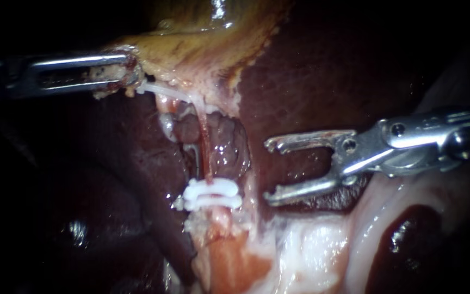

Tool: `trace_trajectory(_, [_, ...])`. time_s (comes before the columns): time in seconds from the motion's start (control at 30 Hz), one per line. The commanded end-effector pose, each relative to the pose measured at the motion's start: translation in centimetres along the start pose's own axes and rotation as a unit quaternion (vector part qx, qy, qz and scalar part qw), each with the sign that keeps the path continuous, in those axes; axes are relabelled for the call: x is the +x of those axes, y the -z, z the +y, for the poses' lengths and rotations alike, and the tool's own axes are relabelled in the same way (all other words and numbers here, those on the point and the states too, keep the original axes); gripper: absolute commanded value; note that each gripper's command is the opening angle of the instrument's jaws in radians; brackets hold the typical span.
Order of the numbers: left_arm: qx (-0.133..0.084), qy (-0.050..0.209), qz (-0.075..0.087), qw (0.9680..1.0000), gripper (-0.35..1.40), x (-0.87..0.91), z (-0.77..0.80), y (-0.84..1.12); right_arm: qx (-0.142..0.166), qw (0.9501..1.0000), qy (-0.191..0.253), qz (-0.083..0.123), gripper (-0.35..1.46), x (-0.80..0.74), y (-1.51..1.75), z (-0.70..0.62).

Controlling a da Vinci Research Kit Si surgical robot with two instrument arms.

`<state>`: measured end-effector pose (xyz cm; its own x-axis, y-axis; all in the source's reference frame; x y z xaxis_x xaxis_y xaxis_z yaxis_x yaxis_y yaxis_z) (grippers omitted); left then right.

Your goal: Going back second clip right tube

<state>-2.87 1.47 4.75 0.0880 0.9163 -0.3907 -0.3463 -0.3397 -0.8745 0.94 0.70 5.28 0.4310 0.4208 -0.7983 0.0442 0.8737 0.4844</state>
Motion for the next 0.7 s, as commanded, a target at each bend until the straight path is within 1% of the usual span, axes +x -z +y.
trace_trajectory(0.03, [0.0,-0.001,0.0,1.0,-0.35,-0.01,-0.01,-0.01,-0.003,1.0,0.001,0.0,0.5,-0.01,0.01,0.0])
trace_trajectory(0.07, [0.0,-0.001,0.0,1.0,-0.35,-0.01,-0.01,-0.02,-0.007,1.0,0.002,0.0,0.5,-0.01,0.01,0.0])
trace_trajectory(0.2, [0.002,-0.002,0.003,1.0,-0.35,-0.06,-0.03,-0.08,-0.008,0.9999,0.006,0.0,0.5,-0.02,0.04,-0.01])
trace_trajectory(0.33, [-0.003,-0.005,0.001,1.0,-0.35,-0.15,-0.07,-0.21,-0.008,0.9999,0.006,0.0,0.5,-0.03,0.05,-0.01])
trace_trajectory(0.57, [-0.007,-0.014,0.001,0.9999,-0.35,-0.41,-0.24,-0.55,-0.007,1.0,0.007,0.0,0.5,-0.04,0.08,-0.02])
trace_trajectory(0.7, [-0.008,-0.017,0.001,0.9998,-0.35,-0.48,-0.33,-0.66,-0.007,1.0,0.007,0.0,0.5,-0.05,0.09,-0.02])
